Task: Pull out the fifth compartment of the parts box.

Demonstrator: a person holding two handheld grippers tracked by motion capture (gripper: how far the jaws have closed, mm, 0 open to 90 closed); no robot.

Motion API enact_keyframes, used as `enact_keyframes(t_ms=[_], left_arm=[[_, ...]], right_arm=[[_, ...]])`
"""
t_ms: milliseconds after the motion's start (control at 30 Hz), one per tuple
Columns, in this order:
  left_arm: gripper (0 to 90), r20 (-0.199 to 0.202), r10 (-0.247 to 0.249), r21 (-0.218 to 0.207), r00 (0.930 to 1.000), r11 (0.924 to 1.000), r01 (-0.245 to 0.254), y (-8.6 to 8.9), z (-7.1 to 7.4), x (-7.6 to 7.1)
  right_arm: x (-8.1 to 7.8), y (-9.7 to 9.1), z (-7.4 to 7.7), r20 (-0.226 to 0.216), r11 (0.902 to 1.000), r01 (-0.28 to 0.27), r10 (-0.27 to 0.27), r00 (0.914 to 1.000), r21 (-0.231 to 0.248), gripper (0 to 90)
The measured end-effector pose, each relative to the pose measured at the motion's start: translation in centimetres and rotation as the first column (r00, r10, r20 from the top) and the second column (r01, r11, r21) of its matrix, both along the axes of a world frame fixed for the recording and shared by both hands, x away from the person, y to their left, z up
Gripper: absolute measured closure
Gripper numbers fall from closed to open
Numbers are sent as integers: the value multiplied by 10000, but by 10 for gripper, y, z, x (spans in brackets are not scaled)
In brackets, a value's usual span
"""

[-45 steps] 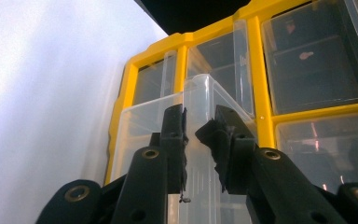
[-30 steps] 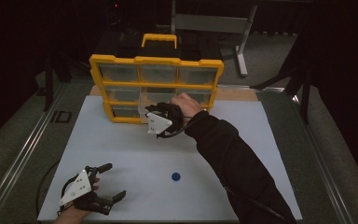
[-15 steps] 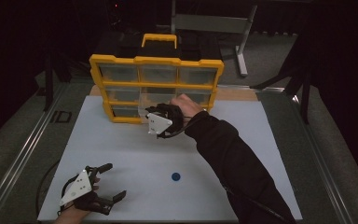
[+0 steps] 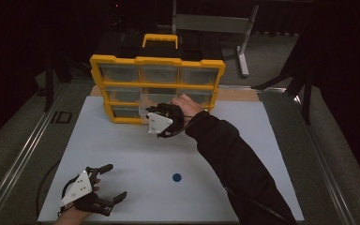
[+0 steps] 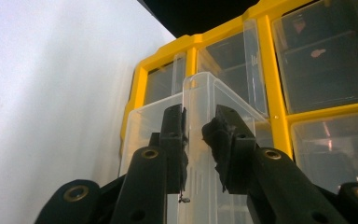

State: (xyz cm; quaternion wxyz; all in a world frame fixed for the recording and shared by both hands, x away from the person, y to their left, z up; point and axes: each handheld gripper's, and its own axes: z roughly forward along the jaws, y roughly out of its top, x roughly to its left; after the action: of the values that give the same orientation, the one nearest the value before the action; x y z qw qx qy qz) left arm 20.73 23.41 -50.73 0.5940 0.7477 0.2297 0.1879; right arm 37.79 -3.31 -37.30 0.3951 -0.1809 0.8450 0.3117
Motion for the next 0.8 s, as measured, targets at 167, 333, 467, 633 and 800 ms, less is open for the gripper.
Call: enact_keyframes(t_ms=[167,333,467,633,800], left_arm=[[0,-26,2,-18,10000,10000,-2,0,0,0],[0,-10,0,0,10000,10000,0,0,0,0],[0,-3,15,-5,10000,10000,-15,0,0,0],[0,-4,10,5,10000,10000,-10,0,0,0],[0,-5,16,13,10000,10000,-16,0,0,0]], right_arm=[[0,1,4,-230,9997,-7,1,9997,-262,598],[1,0,11,-933,9990,438,-437,9947,-7,488],[2,-1,15,-1477,9959,858,-805,9857,294,407],[9,1,22,-2984,9687,2281,-1902,9353,975,126],[13,-1,27,-3819,9428,2935,-2158,8987,1580,90]])
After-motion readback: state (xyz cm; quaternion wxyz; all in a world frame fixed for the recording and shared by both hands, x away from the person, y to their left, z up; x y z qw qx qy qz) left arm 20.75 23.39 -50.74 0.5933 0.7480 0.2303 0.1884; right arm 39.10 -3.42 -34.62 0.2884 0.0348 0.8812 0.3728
